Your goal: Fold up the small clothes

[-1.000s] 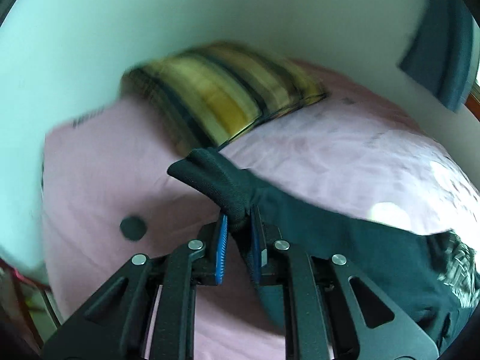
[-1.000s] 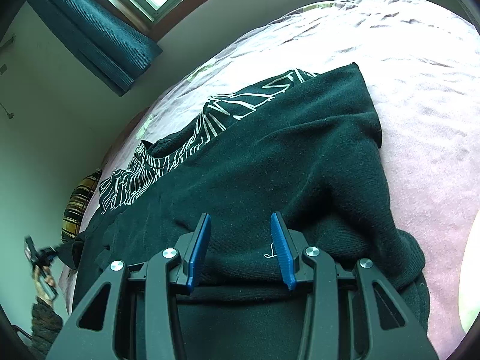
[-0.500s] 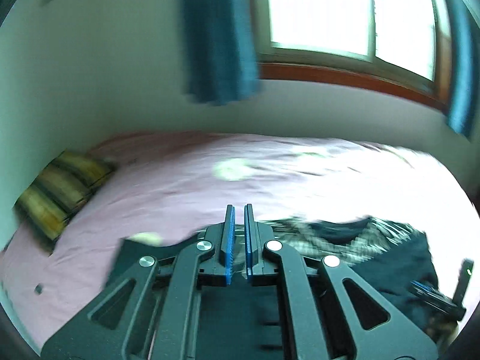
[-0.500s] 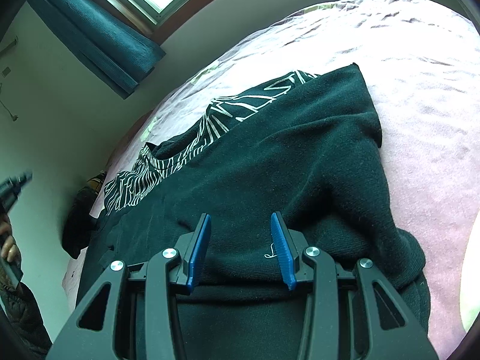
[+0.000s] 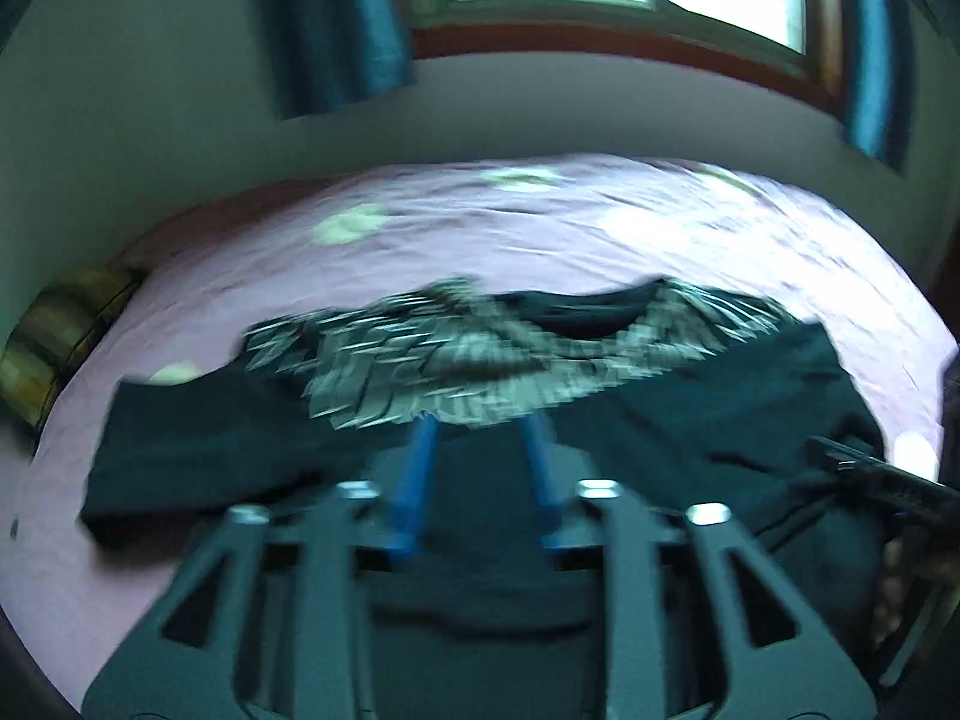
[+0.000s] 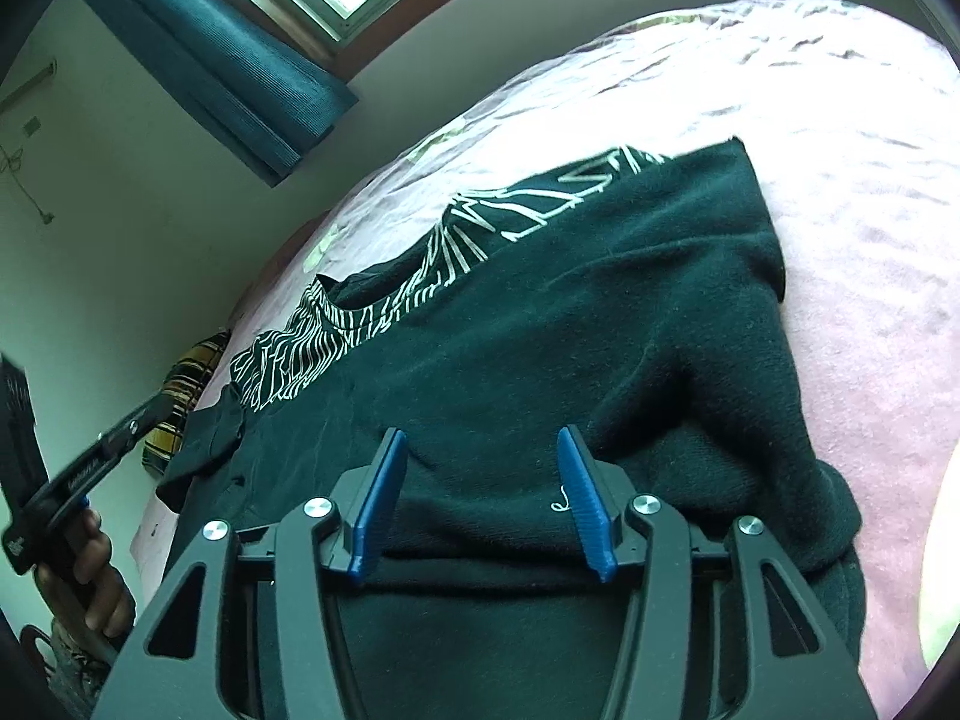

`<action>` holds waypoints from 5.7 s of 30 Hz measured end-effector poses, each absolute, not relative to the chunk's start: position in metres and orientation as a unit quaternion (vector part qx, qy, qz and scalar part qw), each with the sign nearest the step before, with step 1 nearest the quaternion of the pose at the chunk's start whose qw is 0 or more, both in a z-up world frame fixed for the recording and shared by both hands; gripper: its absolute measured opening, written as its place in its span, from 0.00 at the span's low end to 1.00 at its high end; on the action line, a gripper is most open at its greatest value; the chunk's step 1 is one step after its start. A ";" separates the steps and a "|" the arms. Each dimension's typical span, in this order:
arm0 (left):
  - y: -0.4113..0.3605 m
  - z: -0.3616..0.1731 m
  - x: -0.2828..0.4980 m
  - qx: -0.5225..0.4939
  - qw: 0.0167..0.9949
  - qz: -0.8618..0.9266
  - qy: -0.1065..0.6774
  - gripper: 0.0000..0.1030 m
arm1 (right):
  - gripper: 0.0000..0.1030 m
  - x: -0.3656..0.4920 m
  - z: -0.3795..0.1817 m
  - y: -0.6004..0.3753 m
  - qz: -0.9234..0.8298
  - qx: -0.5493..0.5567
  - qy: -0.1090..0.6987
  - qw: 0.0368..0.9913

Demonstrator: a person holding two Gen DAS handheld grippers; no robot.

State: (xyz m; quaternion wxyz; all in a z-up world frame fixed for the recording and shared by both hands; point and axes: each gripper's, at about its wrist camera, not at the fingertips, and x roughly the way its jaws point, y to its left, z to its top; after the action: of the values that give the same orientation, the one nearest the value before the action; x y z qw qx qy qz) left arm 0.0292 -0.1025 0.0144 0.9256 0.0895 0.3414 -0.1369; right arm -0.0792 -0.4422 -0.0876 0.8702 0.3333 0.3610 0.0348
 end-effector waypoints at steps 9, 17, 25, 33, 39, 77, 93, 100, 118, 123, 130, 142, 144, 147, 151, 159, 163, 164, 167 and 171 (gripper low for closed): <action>0.055 -0.021 0.053 -0.072 0.922 -0.027 0.379 0.66 | 0.52 -0.025 -0.026 -0.368 0.204 0.365 0.353 0.837; 0.086 -0.028 0.057 -0.100 0.909 -0.032 0.404 0.71 | 0.52 0.117 -0.054 -0.241 0.321 0.359 0.428 0.765; 0.093 -0.030 0.057 -0.118 0.898 -0.051 0.420 0.75 | 0.53 0.186 -0.079 -0.188 0.307 0.330 0.453 0.769; 0.101 -0.032 0.059 -0.135 0.894 -0.036 0.425 0.77 | 0.09 0.185 -0.082 -0.160 0.284 0.259 0.482 0.787; 0.100 -0.035 0.059 -0.131 0.894 -0.027 0.429 0.78 | 0.05 0.169 -0.017 -0.180 0.299 0.281 0.422 0.809; 0.073 -0.072 0.073 -0.071 0.876 0.017 0.476 0.84 | 0.04 -0.052 -0.104 -0.487 0.059 0.409 0.409 0.813; 0.080 -0.030 0.098 -0.100 0.888 -0.081 0.441 0.84 | 0.06 -0.049 -0.021 -0.485 0.078 0.370 0.350 0.857; 0.056 -0.058 0.139 0.004 0.873 -0.105 0.477 0.84 | 0.31 0.082 0.011 -0.357 0.234 0.299 0.398 0.835; 0.076 -0.078 0.137 0.004 0.870 -0.115 0.479 0.86 | 0.16 0.273 -0.055 -0.143 0.288 0.189 0.575 0.742; 0.091 -0.080 0.141 0.007 0.883 -0.055 0.466 0.79 | 0.10 0.278 -0.055 -0.142 0.339 0.268 0.534 0.727; 0.097 -0.087 0.145 0.042 0.879 -0.014 0.475 0.68 | 0.09 0.298 -0.095 -0.128 0.308 0.262 0.561 0.722; 0.119 -0.049 0.133 -0.023 0.904 -0.012 0.427 0.71 | 0.23 0.277 -0.031 -0.223 0.273 0.372 0.431 0.775; 0.116 -0.036 0.126 -0.037 0.910 -0.033 0.411 0.71 | 0.23 0.267 -0.023 -0.223 0.294 0.365 0.428 0.772; 0.094 -0.023 0.116 -0.033 0.914 -0.094 0.394 0.76 | 0.26 0.249 -0.021 -0.207 0.343 0.348 0.438 0.754; 0.064 -0.043 0.124 0.019 0.903 -0.099 0.417 0.78 | 0.31 0.249 -0.051 -0.179 0.358 0.342 0.477 0.726; 0.080 -0.077 0.147 -0.032 0.870 -0.118 0.478 0.84 | 0.30 0.254 -0.091 -0.180 0.311 0.369 0.501 0.718; 0.098 -0.055 0.128 -0.066 0.874 -0.158 0.455 0.84 | 0.45 0.198 -0.037 -0.222 0.312 0.336 0.459 0.761; 0.103 -0.052 0.122 -0.071 0.874 -0.162 0.452 0.84 | 0.48 0.180 -0.027 -0.236 0.307 0.331 0.448 0.772; 0.124 -0.045 0.095 -0.081 0.869 -0.170 0.457 0.84 | 0.50 0.100 -0.008 -0.301 0.277 0.335 0.418 0.798; 0.150 -0.047 0.053 -0.090 0.855 -0.178 0.479 0.84 | 0.54 -0.015 -0.015 -0.389 0.184 0.352 0.406 0.823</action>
State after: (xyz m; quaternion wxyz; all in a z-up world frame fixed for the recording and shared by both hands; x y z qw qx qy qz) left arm 0.0528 0.1503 -0.0466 0.8550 -0.0904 0.4787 -0.1780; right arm -0.0151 -0.3885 -0.0151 0.8233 0.3520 0.4056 0.1839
